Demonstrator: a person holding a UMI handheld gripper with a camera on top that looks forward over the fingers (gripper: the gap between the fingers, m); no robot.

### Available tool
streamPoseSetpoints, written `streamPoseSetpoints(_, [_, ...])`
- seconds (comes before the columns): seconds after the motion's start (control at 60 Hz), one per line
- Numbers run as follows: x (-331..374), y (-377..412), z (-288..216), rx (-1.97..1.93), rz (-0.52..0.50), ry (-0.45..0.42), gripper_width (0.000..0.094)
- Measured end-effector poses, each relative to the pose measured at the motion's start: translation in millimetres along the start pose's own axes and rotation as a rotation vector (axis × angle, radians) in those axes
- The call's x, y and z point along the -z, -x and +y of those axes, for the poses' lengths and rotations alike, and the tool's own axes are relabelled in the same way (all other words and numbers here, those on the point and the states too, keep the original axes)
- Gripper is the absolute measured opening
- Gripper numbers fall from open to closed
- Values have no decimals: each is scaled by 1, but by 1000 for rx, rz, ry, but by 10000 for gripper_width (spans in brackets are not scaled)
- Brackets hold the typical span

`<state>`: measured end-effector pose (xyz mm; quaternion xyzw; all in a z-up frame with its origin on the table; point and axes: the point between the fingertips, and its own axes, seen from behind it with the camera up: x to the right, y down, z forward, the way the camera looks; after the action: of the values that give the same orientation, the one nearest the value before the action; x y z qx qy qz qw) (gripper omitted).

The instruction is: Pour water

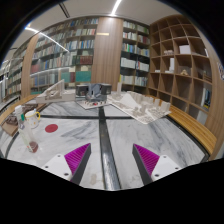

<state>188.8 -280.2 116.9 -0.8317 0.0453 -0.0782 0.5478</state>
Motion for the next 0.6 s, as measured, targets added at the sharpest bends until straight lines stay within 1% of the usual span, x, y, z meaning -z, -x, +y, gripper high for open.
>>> streamPoseSetpoints(0.15, [21,6,8,59,30,3,854])
streamPoseSetpoints(0.25, [44,20,25,70,41,3,855])
streamPoseSetpoints(0.35, [74,62,51,56,3,24,857])
streamPoseSetpoints(0.433, [88,106,62,77,-23,12,861])
streamPoseSetpoints(0.5, [95,148,64,98,-61,-8,862])
streamPoseSetpoints(0.6, [91,221,57,95,-148,-31,855])
